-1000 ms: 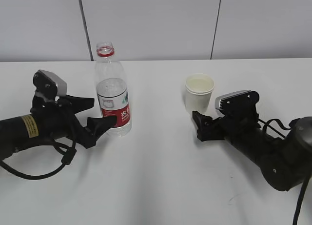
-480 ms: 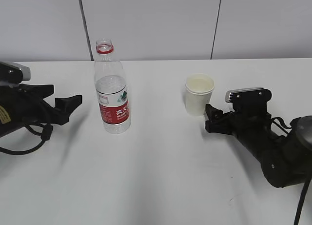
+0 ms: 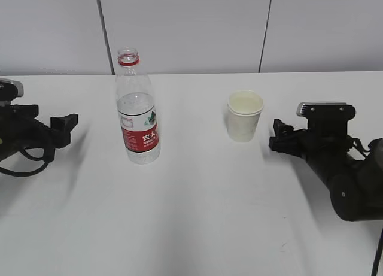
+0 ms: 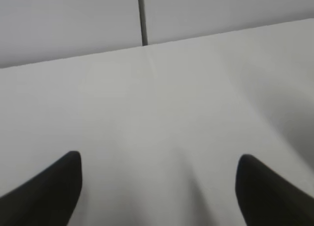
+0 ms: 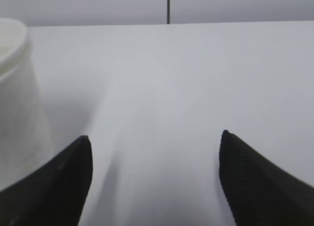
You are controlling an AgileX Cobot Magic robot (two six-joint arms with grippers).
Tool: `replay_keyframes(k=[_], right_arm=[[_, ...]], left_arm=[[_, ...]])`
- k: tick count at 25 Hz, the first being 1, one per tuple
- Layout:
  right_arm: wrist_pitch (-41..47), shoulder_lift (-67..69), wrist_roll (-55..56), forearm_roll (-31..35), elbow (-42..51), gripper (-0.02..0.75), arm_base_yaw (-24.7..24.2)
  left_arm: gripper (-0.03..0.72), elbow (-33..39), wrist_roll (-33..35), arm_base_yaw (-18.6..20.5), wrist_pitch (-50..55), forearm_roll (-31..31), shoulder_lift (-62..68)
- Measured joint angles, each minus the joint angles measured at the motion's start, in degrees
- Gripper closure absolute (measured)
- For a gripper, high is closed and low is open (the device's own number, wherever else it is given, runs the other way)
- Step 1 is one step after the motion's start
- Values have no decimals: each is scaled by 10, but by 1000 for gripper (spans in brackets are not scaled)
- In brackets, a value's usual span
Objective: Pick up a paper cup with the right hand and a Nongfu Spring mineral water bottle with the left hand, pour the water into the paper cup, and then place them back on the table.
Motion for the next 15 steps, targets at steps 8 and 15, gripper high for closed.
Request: replay_keyframes(k=[8,15], right_arm=[[91,-67,0,-17,0,141,-46],[240,-123,0,-30,-6,142,-51]], left_arm=[[105,4,1,0,103,-31,-40],[105,4,-1,0,221,-74,-117]])
